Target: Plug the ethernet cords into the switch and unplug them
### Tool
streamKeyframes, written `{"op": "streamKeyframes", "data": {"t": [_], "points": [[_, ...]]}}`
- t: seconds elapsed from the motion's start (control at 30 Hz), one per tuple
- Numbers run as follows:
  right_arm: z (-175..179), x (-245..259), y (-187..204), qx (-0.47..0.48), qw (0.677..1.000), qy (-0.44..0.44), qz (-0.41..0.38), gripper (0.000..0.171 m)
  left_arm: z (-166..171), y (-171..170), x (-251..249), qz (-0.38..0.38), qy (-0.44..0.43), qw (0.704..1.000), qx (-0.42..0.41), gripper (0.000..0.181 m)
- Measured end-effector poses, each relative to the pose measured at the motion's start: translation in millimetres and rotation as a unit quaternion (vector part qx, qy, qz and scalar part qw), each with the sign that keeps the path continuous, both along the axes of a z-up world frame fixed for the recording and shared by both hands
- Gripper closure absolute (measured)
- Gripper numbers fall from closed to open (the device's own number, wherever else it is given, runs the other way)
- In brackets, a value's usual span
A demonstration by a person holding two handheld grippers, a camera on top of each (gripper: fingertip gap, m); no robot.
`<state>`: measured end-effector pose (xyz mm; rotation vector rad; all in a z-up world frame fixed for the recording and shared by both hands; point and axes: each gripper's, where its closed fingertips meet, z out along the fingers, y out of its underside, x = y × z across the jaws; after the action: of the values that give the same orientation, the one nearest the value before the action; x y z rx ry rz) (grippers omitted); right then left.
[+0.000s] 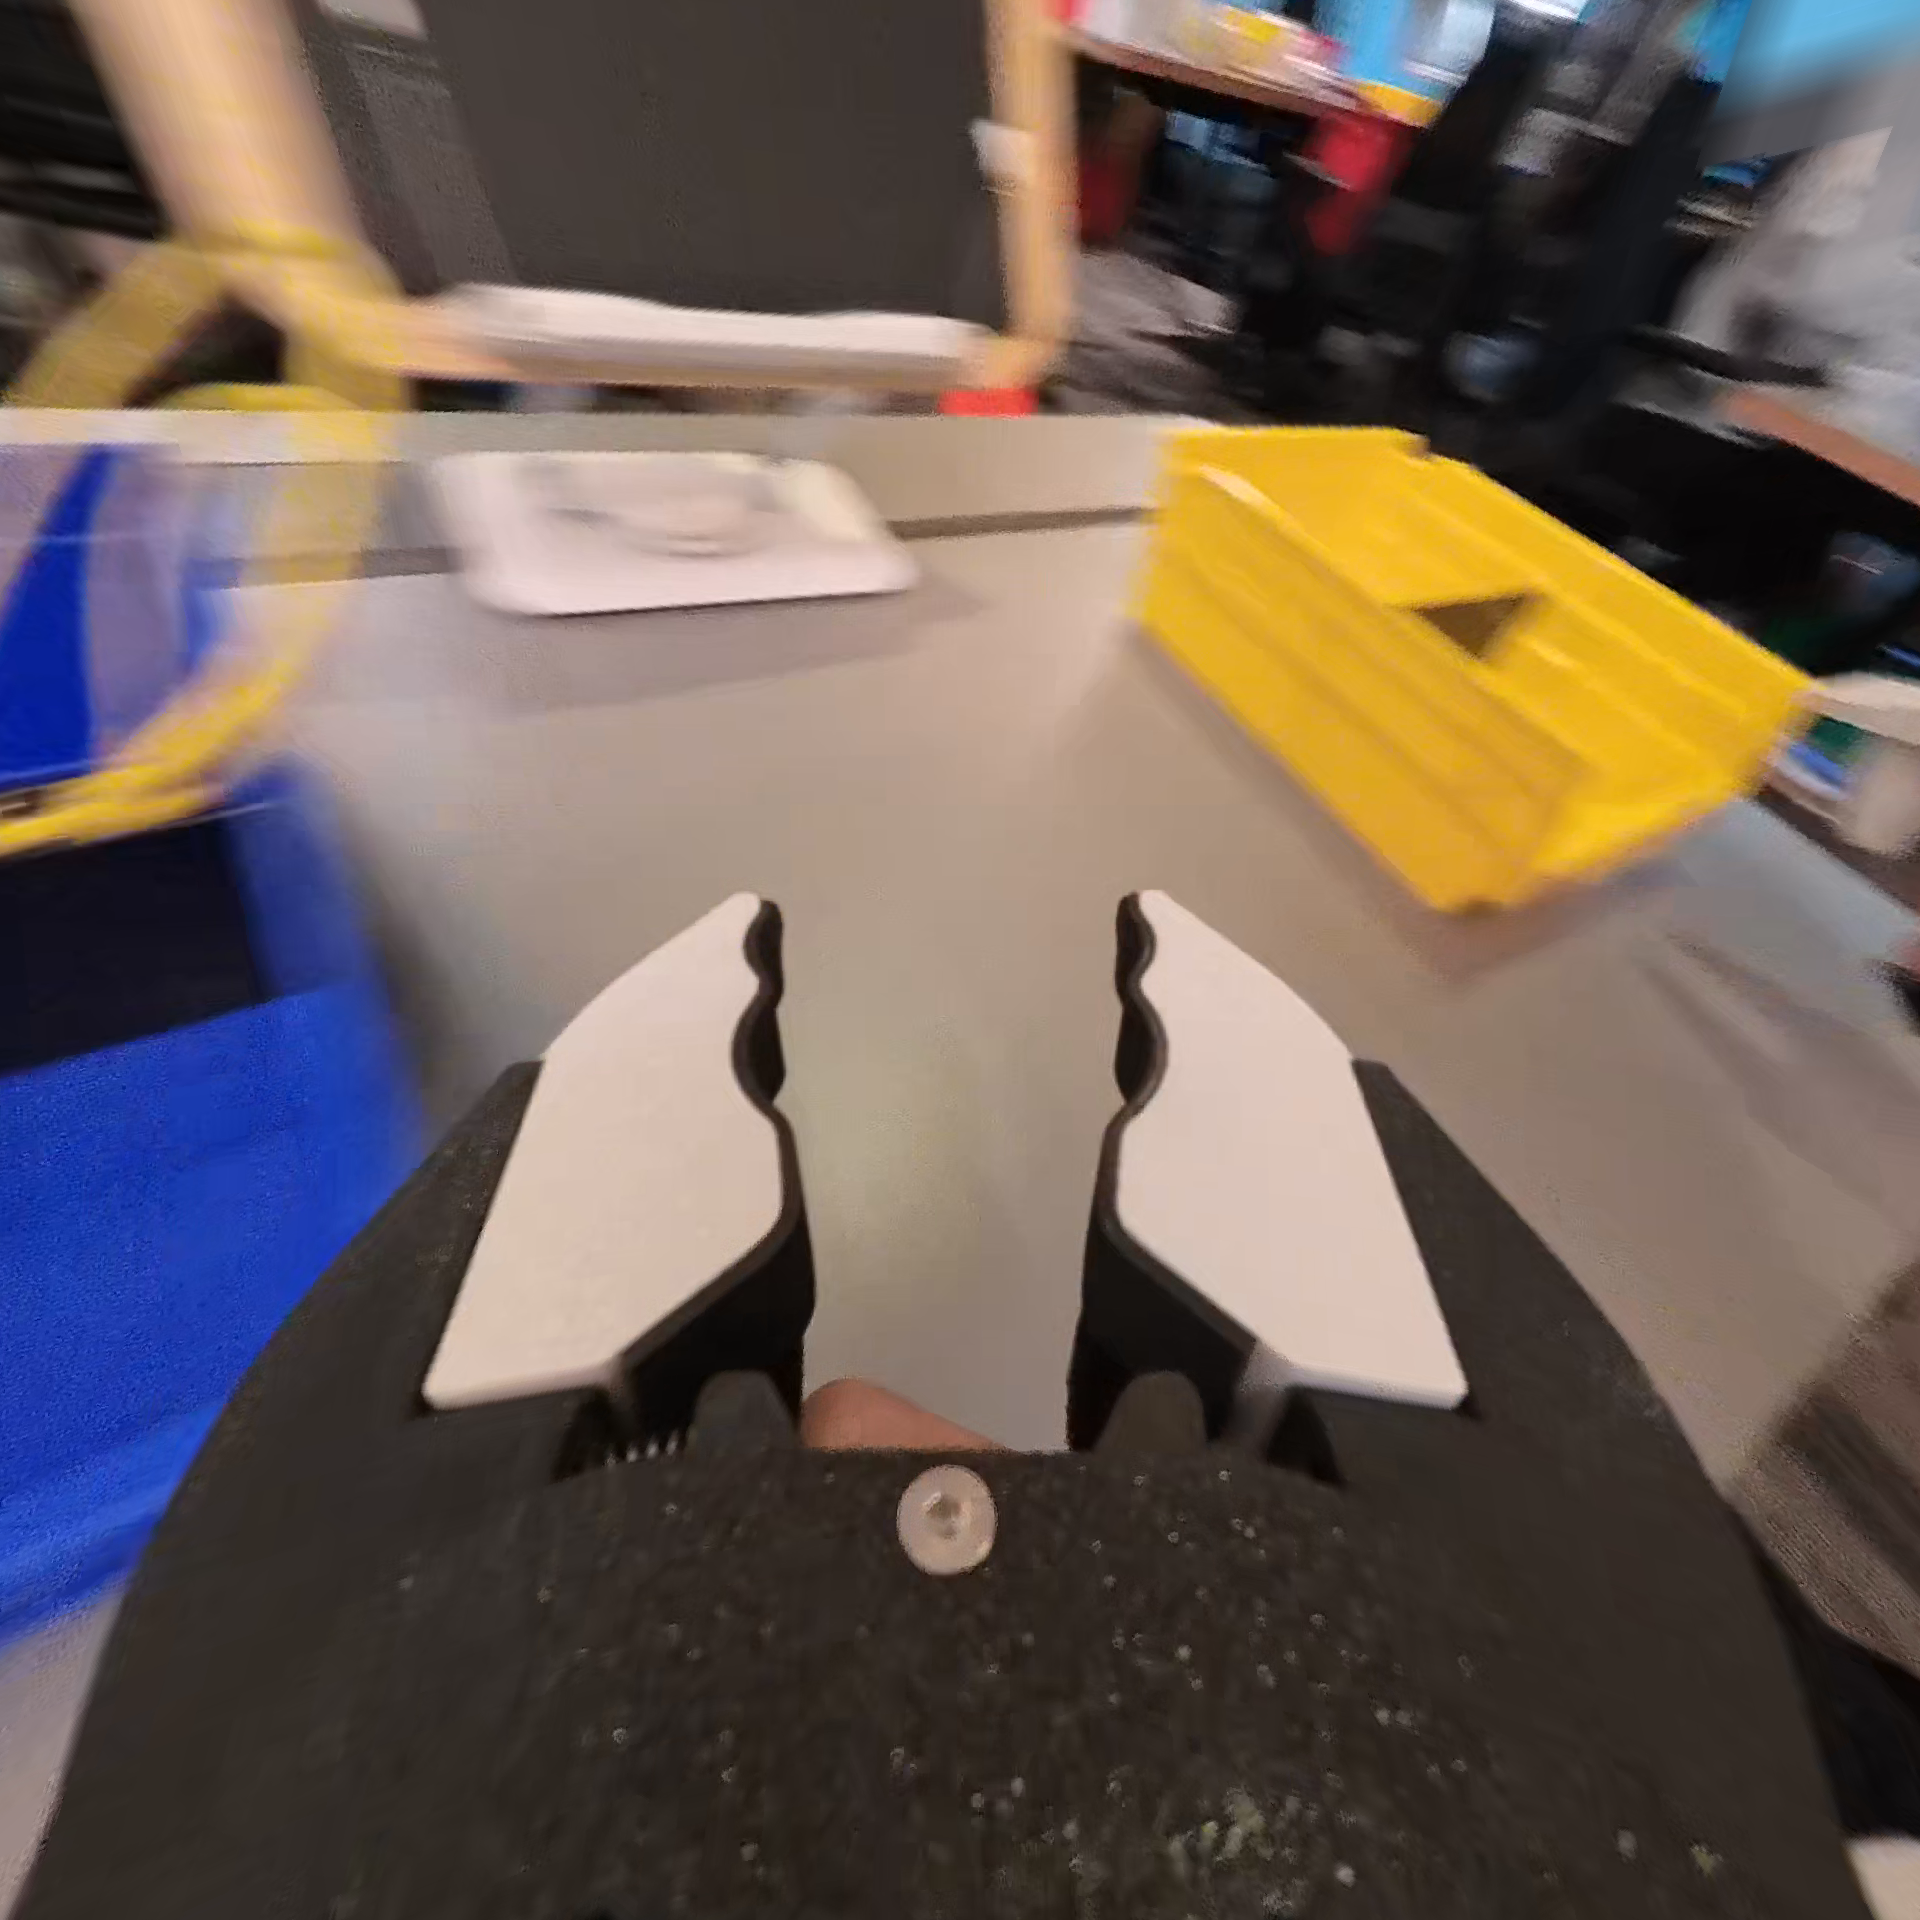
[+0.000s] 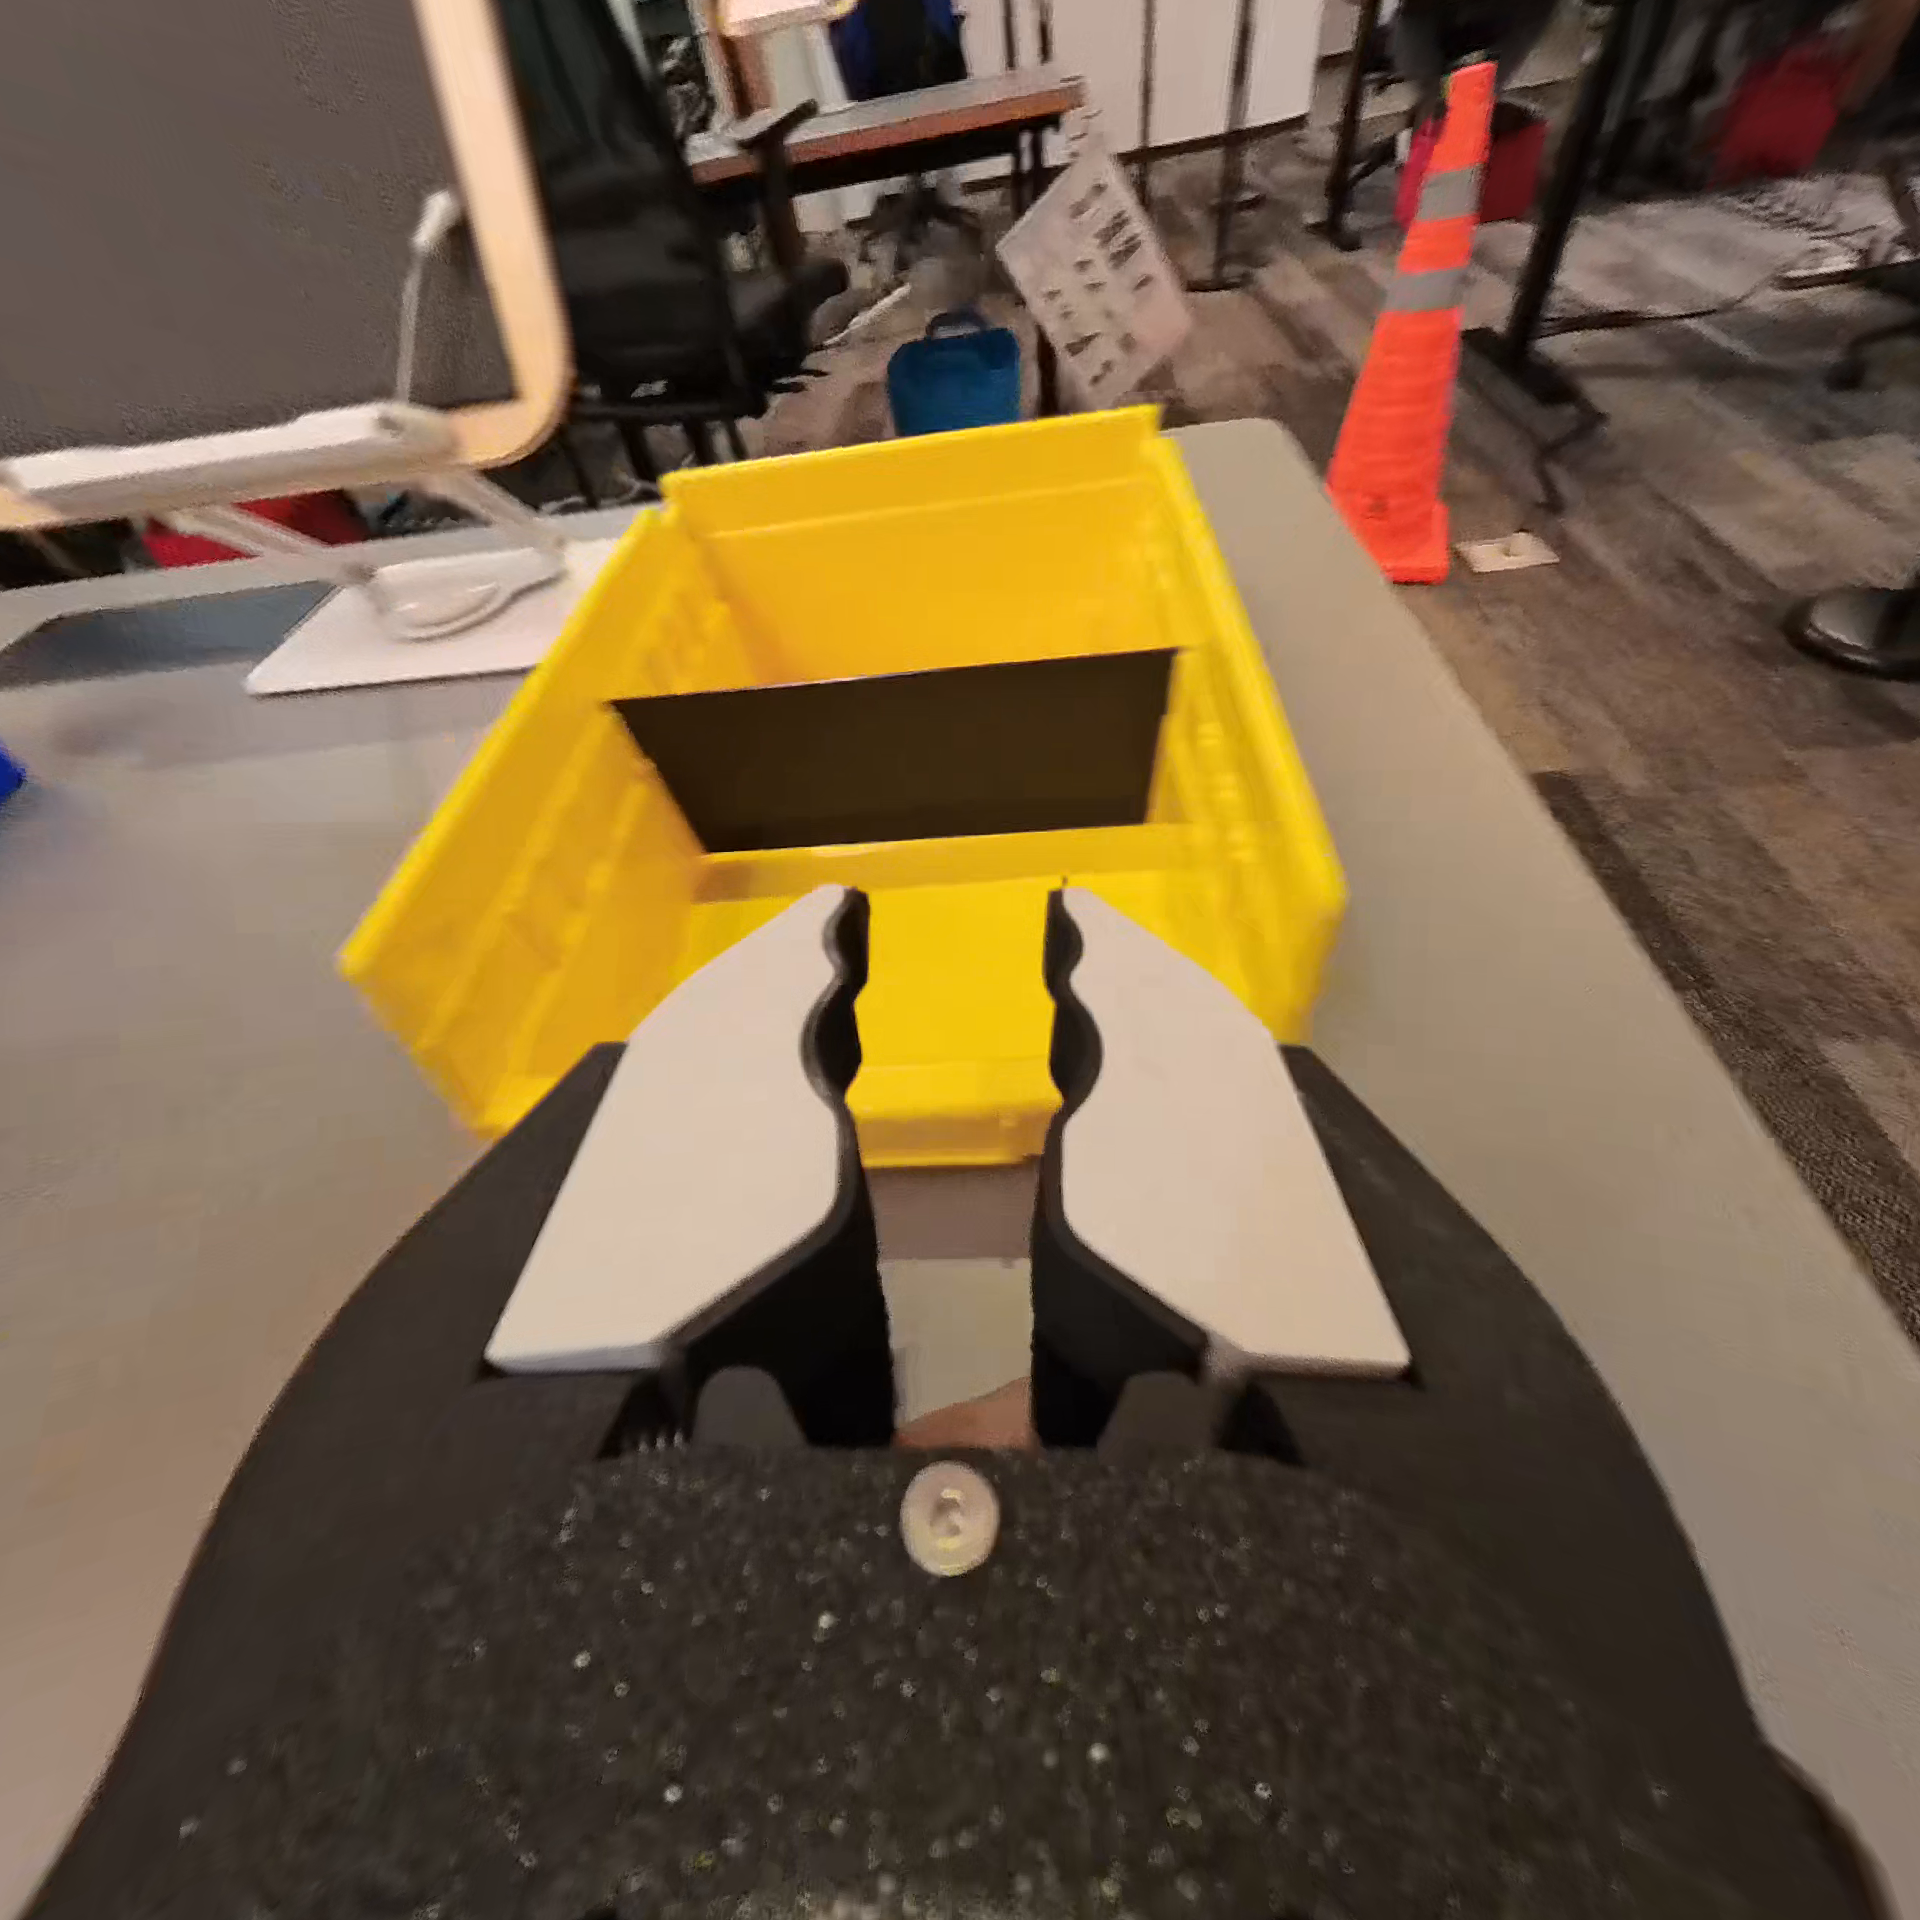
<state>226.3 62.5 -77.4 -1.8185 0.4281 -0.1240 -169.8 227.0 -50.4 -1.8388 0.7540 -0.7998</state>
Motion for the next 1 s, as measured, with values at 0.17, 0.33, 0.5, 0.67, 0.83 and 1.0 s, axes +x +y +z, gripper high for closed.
{"op": "streamKeyframes", "data": {"t": [0.17,0.33,0.5,0.67,0.83,1.0], "points": [[23.8,-94.8,44.0,0.045,0.995,-0.021,0.088,0.139,0.8,66.4,-205.3,0.183,0.046,0.982,0.028,0.119],[2.6,-238.0,61.8,0.074,0.957,0.089,0.266,0.140,-55.4,103.8,-292.5,0.194,0.149,0.970,-0.011,0.115],[-19.4,-286.6,66.2,0.035,0.945,0.082,0.313,0.142,-81.6,126.6,-298.7,0.208,0.146,0.967,-0.009,0.166],[-42.9,-289.6,71.4,-0.006,0.944,0.085,0.318,0.142,-81.4,132.1,-299.7,0.217,0.116,0.969,-0.009,0.177],[-39.8,-281.6,67.8,0.006,0.943,0.112,0.315,0.142,-51.1,126.6,-313.3,0.264,0.143,0.954,0.021,0.145],[-39.3,-277.5,66.0,0.008,0.940,0.118,0.320,0.141,12.5,118.4,-237.5,0.071,0.140,0.987,0.036,0.137]]}}
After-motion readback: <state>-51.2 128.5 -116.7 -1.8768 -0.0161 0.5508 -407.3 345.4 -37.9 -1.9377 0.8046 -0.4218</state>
